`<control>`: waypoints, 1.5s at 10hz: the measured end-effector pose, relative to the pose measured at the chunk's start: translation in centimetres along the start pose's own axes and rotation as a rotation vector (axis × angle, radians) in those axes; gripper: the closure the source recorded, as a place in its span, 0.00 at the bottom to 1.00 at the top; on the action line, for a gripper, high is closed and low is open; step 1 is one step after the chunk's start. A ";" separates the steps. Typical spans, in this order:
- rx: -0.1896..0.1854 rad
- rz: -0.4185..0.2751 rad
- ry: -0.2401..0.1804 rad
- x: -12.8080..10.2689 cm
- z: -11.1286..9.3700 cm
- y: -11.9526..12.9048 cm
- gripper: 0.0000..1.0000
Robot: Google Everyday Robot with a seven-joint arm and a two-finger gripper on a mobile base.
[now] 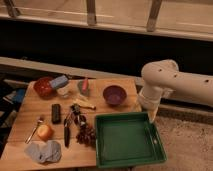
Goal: Wipe purple bowl with brush
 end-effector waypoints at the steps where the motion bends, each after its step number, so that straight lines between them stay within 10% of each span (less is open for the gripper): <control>1: 0.000 0.000 0.000 0.0 0.0 0.0 0.35; 9: 0.009 -0.020 -0.025 0.1 -0.5 0.1 0.35; 15: -0.072 -0.273 -0.098 5.4 -3.9 9.5 0.35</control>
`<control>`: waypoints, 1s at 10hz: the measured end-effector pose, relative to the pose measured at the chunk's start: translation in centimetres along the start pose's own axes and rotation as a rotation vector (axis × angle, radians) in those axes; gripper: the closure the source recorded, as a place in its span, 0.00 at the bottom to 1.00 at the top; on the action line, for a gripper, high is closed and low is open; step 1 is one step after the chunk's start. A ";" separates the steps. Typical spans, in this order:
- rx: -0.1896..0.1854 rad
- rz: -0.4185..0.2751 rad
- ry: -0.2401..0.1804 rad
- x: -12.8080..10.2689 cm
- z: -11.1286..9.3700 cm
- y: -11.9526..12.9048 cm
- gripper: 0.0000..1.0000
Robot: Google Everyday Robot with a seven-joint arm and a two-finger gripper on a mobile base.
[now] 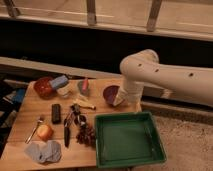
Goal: Wipe purple bowl with brush
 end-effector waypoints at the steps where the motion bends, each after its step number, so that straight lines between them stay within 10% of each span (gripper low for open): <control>1: -0.020 -0.051 0.000 1.0 0.0 2.5 0.35; 3: -0.069 -0.171 0.025 4.2 0.1 7.4 0.35; 10: -0.057 -0.198 0.064 4.2 1.8 8.3 0.35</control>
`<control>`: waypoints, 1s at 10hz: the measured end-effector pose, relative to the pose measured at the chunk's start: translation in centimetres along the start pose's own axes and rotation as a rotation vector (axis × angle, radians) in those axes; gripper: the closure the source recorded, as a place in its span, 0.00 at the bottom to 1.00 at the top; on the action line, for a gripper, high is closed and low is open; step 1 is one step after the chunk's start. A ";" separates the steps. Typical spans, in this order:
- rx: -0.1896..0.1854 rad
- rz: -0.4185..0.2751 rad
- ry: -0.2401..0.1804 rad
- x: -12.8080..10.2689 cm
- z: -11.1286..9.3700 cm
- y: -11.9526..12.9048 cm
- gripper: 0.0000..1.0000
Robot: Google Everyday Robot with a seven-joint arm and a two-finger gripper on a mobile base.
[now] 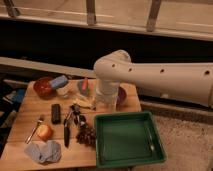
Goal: Wipe purple bowl with brush
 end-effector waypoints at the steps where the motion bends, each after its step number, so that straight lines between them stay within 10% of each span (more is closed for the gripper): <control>1: 0.001 -0.017 0.019 -0.5 1.8 0.9 0.35; 5: -0.011 -0.130 0.089 -0.8 7.4 7.1 0.35; 10: -0.042 -0.288 0.080 0.4 8.5 15.3 0.35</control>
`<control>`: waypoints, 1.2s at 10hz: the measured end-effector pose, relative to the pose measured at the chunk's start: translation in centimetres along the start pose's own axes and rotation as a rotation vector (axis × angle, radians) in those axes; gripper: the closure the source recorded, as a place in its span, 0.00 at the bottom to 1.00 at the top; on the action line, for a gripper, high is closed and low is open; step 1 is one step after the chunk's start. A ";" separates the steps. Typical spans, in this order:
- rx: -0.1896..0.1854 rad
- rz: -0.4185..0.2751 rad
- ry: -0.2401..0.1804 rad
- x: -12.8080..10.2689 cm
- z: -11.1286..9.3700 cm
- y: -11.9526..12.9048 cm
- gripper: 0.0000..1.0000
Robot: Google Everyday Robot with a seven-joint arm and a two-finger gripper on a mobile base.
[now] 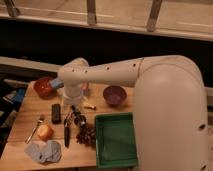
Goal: Wipe purple bowl with brush
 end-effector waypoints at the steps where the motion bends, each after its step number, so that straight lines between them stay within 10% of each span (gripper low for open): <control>1: -0.002 -0.007 -0.001 0.1 0.0 0.4 0.35; 5: -0.003 -0.013 -0.003 0.0 0.1 0.2 0.35; 12: -0.131 -0.138 -0.009 -1.7 1.7 5.7 0.35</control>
